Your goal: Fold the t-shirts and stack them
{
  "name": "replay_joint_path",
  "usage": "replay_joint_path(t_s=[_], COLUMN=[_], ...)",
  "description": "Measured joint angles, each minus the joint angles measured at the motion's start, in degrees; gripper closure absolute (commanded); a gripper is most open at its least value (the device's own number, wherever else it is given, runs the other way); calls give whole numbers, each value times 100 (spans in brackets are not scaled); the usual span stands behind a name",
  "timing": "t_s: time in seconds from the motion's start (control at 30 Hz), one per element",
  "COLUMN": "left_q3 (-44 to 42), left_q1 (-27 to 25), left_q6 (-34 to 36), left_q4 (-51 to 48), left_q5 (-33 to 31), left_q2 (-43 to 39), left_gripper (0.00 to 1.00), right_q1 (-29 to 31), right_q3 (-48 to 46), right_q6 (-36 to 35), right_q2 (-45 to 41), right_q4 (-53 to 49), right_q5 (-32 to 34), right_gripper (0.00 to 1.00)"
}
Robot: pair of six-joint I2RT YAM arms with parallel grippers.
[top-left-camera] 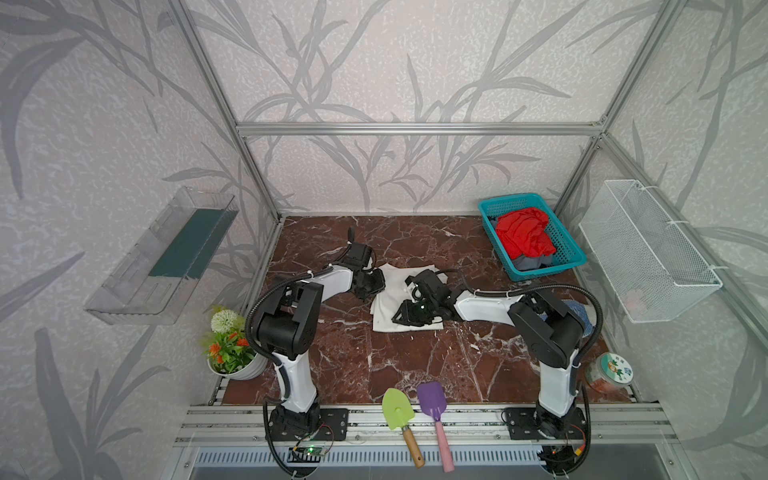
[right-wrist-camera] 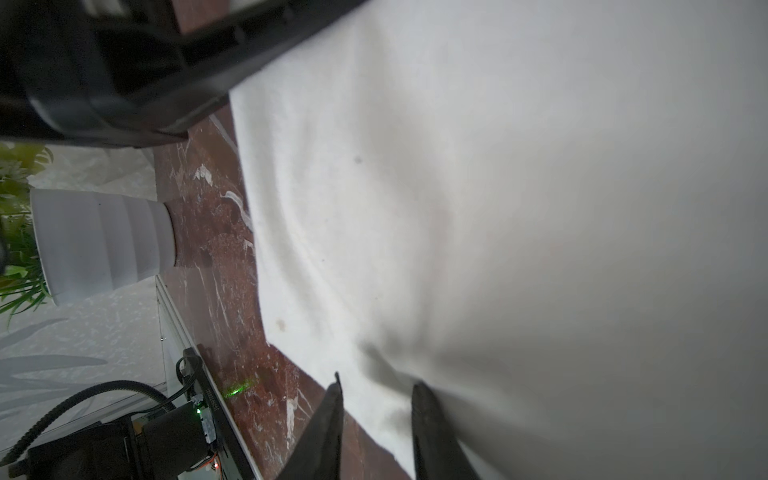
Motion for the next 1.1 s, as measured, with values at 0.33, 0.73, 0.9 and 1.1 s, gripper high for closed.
replay_joint_path(t_s=[0.33,0.73,0.9,1.1], left_q3=[1611,4448,5984,7396], left_q1=[-127,-57,153,717], left_q6=[848,1757,1934,1982], left_q4=[-1749,-3434,-3912,-4232], left_q5=[-809,-1709,-1978,-2164], left_q2=[131,1569,2409,3176], left_gripper=[100,100,100,100], right_q1=[-463,-1086,-1163,-1185], right_q3=[-802,-1902,-1974,-1978], right_q6=[-844,-1419,-1399,-1366], right_q2=[-1943,-3307,-3316,-3294], right_q4=[-149,-511,-542,-544], right_q5=[861,1692,1668,1580], right_gripper=[1,1,1,1])
